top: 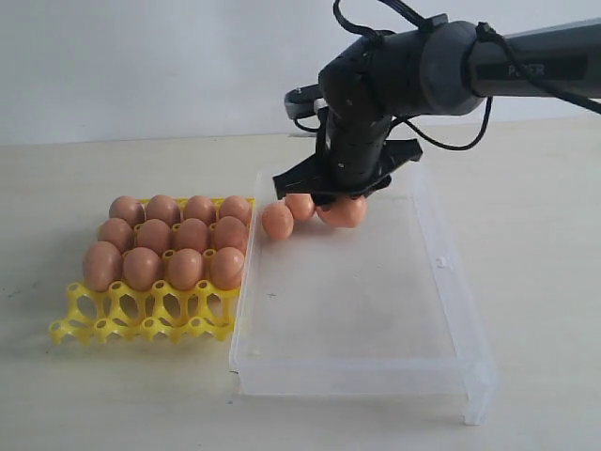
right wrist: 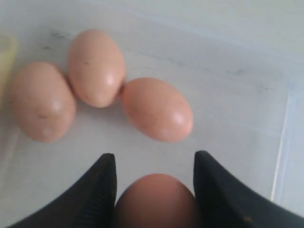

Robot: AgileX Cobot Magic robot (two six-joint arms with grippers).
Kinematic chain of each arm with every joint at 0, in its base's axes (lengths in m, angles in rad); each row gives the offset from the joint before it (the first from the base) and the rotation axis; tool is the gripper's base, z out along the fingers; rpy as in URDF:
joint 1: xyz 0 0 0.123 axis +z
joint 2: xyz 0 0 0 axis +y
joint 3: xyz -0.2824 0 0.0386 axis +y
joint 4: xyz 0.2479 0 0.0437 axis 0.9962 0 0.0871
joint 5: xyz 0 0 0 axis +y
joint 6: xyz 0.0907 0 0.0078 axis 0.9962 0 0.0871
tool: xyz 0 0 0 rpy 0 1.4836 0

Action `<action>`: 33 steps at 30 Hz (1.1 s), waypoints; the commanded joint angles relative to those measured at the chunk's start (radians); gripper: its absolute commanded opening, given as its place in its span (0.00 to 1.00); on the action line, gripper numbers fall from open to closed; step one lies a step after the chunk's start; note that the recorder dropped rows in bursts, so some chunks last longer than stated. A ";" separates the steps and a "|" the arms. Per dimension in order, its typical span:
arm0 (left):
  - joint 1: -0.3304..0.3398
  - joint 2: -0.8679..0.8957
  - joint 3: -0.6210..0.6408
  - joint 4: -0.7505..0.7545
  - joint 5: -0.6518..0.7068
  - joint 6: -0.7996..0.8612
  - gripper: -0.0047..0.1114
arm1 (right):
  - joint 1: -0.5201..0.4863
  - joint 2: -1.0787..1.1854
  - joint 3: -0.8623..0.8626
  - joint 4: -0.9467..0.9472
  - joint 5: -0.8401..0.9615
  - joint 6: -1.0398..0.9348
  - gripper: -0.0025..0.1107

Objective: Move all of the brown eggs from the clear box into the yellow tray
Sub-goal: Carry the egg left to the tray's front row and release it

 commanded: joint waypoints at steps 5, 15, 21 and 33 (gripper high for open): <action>-0.006 -0.006 -0.004 0.000 -0.006 -0.006 0.04 | 0.037 -0.118 0.192 -0.015 -0.274 -0.007 0.02; -0.006 -0.006 -0.004 0.000 -0.006 -0.006 0.04 | 0.037 -0.168 0.318 -0.019 -0.367 -0.005 0.02; -0.006 -0.006 -0.004 0.000 -0.006 -0.006 0.04 | 0.037 -0.188 0.317 -0.015 -0.366 -0.009 0.02; -0.006 -0.006 -0.004 0.000 -0.006 -0.006 0.04 | 0.186 -0.217 0.419 0.048 -0.807 -0.279 0.02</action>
